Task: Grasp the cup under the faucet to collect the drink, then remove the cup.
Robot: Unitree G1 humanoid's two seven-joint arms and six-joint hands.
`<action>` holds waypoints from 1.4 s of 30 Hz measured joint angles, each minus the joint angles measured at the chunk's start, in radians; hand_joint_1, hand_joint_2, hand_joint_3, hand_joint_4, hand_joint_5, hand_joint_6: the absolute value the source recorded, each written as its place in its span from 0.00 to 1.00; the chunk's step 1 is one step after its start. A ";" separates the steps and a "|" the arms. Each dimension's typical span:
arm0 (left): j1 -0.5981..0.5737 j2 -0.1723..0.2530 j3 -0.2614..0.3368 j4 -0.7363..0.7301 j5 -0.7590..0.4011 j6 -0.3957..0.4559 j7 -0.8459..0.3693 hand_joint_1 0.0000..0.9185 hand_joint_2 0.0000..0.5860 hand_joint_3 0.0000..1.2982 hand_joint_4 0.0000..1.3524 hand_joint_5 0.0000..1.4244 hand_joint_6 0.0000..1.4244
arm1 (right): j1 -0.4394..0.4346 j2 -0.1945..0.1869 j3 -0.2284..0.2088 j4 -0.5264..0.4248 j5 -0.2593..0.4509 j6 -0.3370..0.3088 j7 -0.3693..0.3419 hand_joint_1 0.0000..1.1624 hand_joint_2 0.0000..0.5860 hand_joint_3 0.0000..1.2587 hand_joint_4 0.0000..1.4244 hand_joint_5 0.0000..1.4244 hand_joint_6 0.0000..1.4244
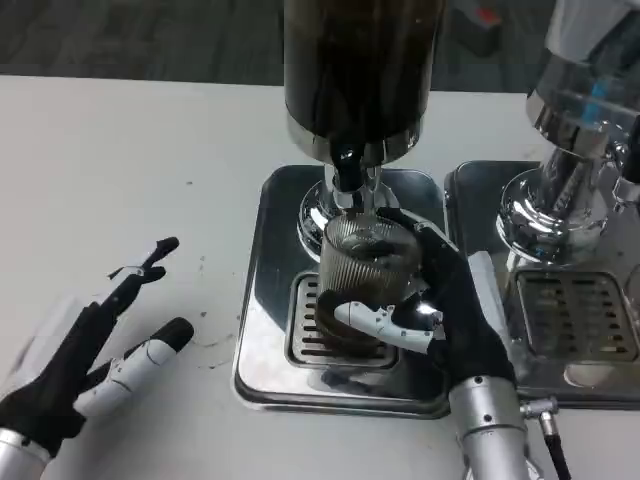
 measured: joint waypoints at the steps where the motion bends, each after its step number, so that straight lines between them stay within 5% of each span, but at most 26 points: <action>1: -0.001 0.000 -0.001 0.000 0.000 0.000 0.000 0.00 0.23 0.08 0.04 0.08 0.00 | 0.001 0.000 0.000 0.000 -0.003 0.000 -0.004 0.90 0.32 0.23 0.41 0.58 0.80; 11: -0.016 0.000 -0.006 0.005 0.000 0.000 0.000 0.00 0.23 0.08 0.04 0.08 0.00 | 0.028 -0.002 0.006 -0.049 -0.049 -0.006 -0.031 0.90 0.32 0.23 0.41 0.57 0.81; 16: -0.018 0.000 -0.009 0.005 0.008 -0.002 0.000 0.00 0.23 0.08 0.04 0.08 0.00 | 0.053 -0.014 0.024 -0.106 -0.147 -0.008 -0.080 0.90 0.32 0.23 0.40 0.57 0.81; 23: -0.018 0.001 -0.013 0.000 0.048 -0.006 0.008 0.00 0.23 0.08 0.03 0.08 0.00 | 0.099 -0.029 0.035 -0.146 -0.196 -0.009 -0.100 0.89 0.35 0.23 0.40 0.57 0.82; 42: -0.016 0.020 -0.013 -0.026 0.081 -0.008 0.022 0.00 0.23 0.08 0.01 0.08 0.00 | 0.152 -0.054 0.041 -0.171 -0.196 -0.009 -0.101 0.87 0.36 0.23 0.40 0.57 0.82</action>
